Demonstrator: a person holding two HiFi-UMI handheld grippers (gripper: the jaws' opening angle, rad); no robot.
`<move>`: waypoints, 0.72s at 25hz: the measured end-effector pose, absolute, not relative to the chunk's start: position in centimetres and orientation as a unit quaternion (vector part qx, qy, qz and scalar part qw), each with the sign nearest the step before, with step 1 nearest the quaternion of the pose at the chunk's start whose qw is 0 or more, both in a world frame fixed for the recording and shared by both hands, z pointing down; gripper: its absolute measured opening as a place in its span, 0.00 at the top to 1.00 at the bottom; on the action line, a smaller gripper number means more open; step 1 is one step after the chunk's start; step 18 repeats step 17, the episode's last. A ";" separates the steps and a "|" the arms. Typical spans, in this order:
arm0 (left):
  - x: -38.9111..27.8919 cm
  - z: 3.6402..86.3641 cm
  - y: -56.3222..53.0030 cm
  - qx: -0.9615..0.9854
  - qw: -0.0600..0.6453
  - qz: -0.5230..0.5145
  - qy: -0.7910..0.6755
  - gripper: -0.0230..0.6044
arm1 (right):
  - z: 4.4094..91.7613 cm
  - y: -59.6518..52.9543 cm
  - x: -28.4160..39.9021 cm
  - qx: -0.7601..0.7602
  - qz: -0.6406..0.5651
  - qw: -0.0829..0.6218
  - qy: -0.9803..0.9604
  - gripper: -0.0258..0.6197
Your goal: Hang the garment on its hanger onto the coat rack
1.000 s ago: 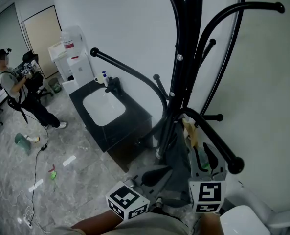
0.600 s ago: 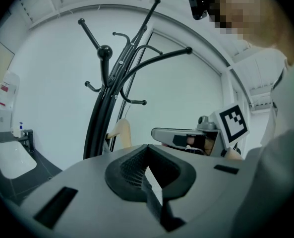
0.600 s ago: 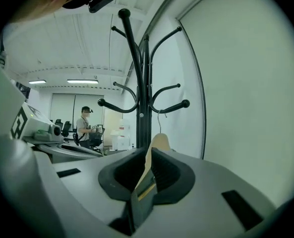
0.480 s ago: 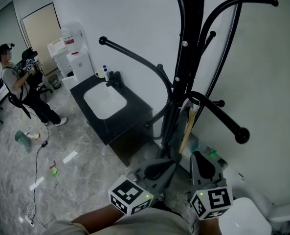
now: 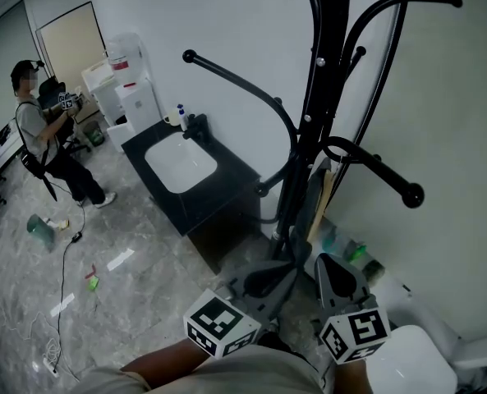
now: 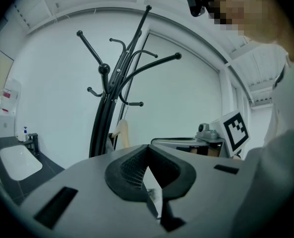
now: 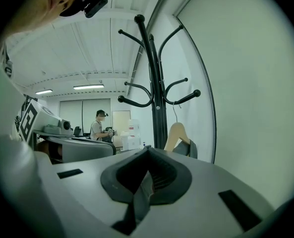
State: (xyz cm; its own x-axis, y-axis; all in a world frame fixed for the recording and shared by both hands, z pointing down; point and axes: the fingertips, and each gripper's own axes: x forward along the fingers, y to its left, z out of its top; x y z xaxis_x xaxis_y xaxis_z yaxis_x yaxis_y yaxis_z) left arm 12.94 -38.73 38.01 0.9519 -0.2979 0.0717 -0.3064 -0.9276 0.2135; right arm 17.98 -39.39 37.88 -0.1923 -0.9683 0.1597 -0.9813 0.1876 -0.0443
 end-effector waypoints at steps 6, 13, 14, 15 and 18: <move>12.8 37.8 -38.4 0.982 0.110 0.016 -0.152 0.96 | 37.6 -39.2 18.0 0.636 0.065 0.047 -0.768 0.94; 12.9 37.8 -38.3 0.982 0.109 0.014 -0.151 0.96 | 37.5 -39.2 18.1 0.638 0.063 0.048 -0.766 0.94; 12.9 37.8 -38.3 0.982 0.109 0.014 -0.152 0.96 | 37.5 -39.2 18.2 0.639 0.063 0.048 -0.765 0.94; 12.9 37.8 -38.3 0.982 0.109 0.013 -0.152 0.96 | 37.4 -39.2 18.2 0.639 0.063 0.049 -0.765 0.94; 12.8 37.7 -38.3 0.982 0.110 0.013 -0.152 0.96 | 37.4 -39.2 18.3 0.640 0.063 0.050 -0.764 0.94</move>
